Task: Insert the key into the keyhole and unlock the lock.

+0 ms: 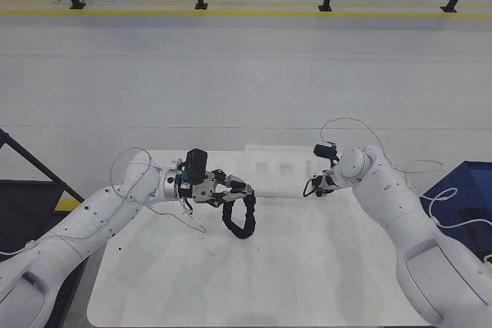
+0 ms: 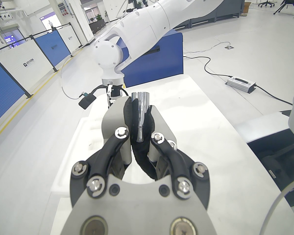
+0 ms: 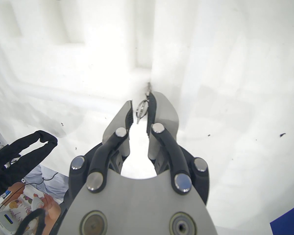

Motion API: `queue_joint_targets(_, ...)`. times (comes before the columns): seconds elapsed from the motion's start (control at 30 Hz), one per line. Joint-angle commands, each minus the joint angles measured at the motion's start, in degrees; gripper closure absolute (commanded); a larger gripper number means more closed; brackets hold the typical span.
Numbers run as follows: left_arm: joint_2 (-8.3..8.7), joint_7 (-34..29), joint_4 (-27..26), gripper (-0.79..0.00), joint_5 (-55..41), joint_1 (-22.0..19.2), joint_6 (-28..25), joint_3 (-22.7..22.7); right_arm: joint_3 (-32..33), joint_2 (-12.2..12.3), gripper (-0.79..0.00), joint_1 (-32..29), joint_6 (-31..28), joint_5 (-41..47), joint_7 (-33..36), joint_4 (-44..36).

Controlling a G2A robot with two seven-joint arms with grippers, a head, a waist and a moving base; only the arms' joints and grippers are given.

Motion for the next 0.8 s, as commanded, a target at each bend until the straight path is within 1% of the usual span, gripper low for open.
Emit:
queue_joint_targets(0.0, 0.00, 0.00, 0.00, 0.000, 0.00, 0.00, 0.00, 0.00, -0.28, -0.24, 0.000, 0.17, 0.65, -0.73, -0.16, 0.11)
queue_joint_targets(0.2, 0.00, 0.00, 0.00, 0.000, 0.00, 0.00, 0.00, 0.00, -0.45, -0.46, 0.000, 1.49, 1.44, -2.38, 0.75, -0.36)
queue_joint_targets(0.37, 0.00, 0.00, 0.00, 0.000, 0.00, 0.00, 0.00, 0.00, 0.93, 0.41, 0.000, 2.70, 1.40, -2.41, 2.66, -1.13)
queue_joint_targets(0.47, 0.00, 0.00, 0.00, 0.000, 0.00, 0.00, 0.00, 0.00, 2.04, 1.26, 0.000, 3.05, 1.26, -2.39, 4.20, -2.56)
queue_joint_targets(0.6, 0.00, 0.00, 0.00, 0.000, 0.00, 0.00, 0.00, 0.00, 3.66, 2.76, 0.000, 2.49, 0.81, -2.60, 7.47, -6.63)
queue_joint_targets(0.77, 0.00, 0.00, 0.00, 0.000, 0.00, 0.00, 0.00, 0.00, 7.43, 5.64, 0.000, -0.14, 0.38, -2.10, 12.87, -15.89)
